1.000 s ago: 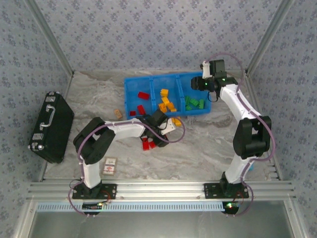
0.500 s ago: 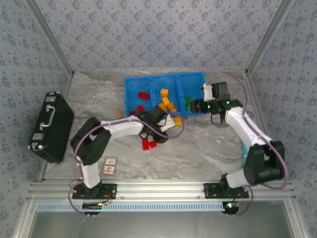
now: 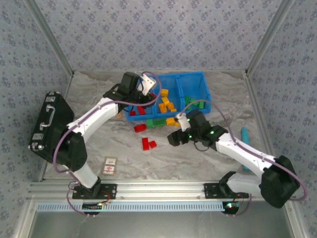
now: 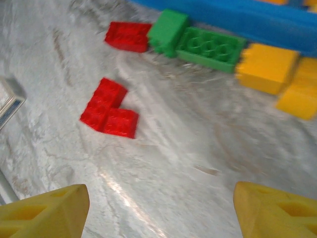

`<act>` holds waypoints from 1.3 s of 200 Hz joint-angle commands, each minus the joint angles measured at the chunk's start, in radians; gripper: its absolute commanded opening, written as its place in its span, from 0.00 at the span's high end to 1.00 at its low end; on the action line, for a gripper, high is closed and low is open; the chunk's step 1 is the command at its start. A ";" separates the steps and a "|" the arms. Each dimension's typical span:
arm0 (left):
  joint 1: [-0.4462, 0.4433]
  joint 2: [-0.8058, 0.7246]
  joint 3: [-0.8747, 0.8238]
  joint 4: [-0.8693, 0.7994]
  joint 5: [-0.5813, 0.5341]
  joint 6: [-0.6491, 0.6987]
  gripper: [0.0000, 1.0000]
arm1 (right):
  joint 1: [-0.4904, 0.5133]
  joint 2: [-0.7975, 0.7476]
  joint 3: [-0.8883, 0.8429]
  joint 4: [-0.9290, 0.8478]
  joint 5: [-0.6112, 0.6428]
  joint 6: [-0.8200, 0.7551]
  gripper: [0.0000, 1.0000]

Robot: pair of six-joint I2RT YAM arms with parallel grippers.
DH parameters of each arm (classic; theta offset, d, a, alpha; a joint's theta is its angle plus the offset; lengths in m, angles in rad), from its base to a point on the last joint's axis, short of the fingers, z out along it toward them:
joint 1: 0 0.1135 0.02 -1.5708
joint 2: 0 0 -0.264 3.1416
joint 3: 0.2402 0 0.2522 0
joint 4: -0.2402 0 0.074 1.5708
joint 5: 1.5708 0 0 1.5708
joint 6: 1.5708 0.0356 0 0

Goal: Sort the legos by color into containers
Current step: Place the lego in the container, then pick up the lego from the center of the table.

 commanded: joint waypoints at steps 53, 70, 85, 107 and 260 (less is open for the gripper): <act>0.072 0.268 0.291 -0.165 -0.171 -0.151 0.64 | 0.205 0.299 0.212 0.057 0.131 0.000 0.24; 0.093 0.293 0.320 -0.175 -0.175 -0.176 0.61 | 0.228 0.360 0.247 0.048 0.136 -0.013 0.24; 0.108 0.304 0.333 -0.182 -0.178 -0.185 0.55 | 0.238 0.399 0.256 0.044 0.127 -0.016 0.24; 0.119 0.298 0.328 -0.163 -0.178 -0.182 0.49 | 0.252 0.440 0.261 0.044 0.130 -0.018 0.24; 0.129 -0.020 0.135 -0.217 -0.236 -0.128 0.44 | 0.256 0.583 0.304 0.036 0.218 -0.034 0.37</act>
